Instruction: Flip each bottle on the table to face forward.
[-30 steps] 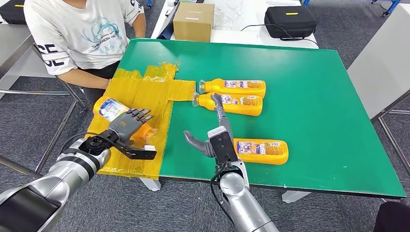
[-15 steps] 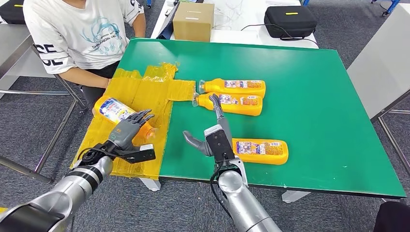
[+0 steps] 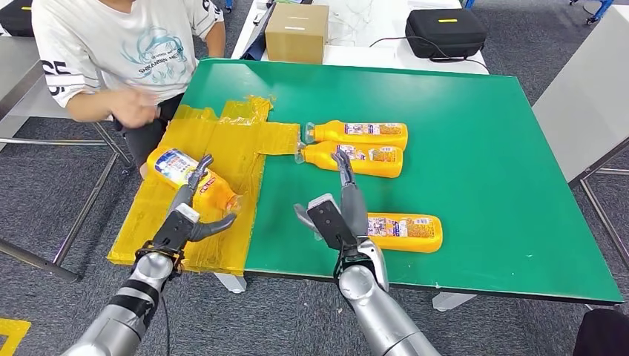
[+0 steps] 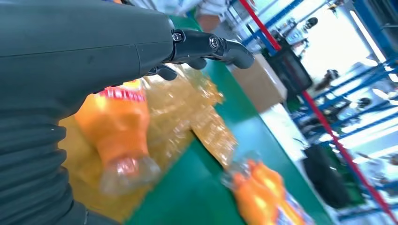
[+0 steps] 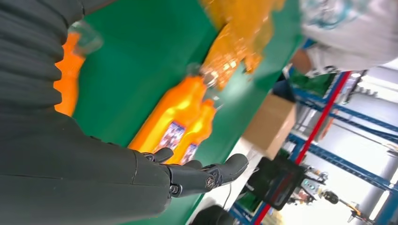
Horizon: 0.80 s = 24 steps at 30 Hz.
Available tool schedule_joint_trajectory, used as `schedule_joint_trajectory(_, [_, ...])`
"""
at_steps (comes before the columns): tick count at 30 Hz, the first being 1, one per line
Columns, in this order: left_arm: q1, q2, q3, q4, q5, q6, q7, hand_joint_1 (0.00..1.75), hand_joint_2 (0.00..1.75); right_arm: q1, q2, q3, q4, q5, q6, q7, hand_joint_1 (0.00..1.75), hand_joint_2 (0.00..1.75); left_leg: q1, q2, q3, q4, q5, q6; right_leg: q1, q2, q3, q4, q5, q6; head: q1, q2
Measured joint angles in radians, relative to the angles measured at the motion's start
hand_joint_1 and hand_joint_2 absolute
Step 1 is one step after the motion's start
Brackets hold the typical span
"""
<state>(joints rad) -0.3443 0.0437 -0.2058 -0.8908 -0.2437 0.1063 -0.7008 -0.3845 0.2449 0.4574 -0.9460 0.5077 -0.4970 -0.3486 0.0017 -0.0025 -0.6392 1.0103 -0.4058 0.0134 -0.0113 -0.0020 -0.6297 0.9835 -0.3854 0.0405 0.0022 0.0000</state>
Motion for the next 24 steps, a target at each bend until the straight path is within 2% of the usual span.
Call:
schedule_joint_trajectory(2, [0.034,-0.028,0.033,-0.048,0.041,-0.081,0.0,0.0,1.75,0.005,-0.019,0.0,0.001,0.078,-0.011,0.061,0.0,1.75,0.0,0.0,0.0,0.0,0.0,0.0,0.0,0.0,0.0,0.0,0.0,0.0,0.0,0.0])
schedule_joint_trajectory(5, [0.084,-0.077,0.085,-0.103,0.091,-0.171,0.005,0.0,1.75,0.024,-0.06,-0.001,0.0,0.216,-0.018,0.168,0.0,1.75,0.0,-0.001,0.0,0.0,0.0,0.0,0.0,0.0,0.0,-0.001,0.0,0.0,0.0,0.0])
schedule_joint_trajectory(10, [0.115,-0.14,0.136,-0.145,0.109,-0.218,0.022,0.0,1.75,0.054,-0.137,-0.013,0.001,0.396,0.023,0.309,0.0,1.75,0.0,-0.001,-0.001,0.0,-0.001,0.001,0.0,0.0,0.0,-0.001,0.0,0.0,0.0,0.0])
schedule_joint_trajectory(16, [0.115,-0.176,0.161,-0.148,0.118,-0.249,0.024,0.0,1.75,0.056,-0.192,-0.03,0.011,0.507,0.084,0.371,0.0,1.75,0.0,-0.001,0.0,0.0,-0.001,0.001,0.0,0.0,0.0,-0.001,0.0,0.0,-0.001,0.0])
schedule_joint_trajectory(24, [0.114,-0.196,0.178,-0.148,0.117,-0.26,0.02,0.0,1.75,0.051,-0.233,-0.035,0.029,0.604,0.11,0.419,0.0,1.75,0.0,-0.001,-0.001,0.0,-0.001,0.001,0.0,0.0,0.0,-0.001,0.0,0.0,0.0,0.0])
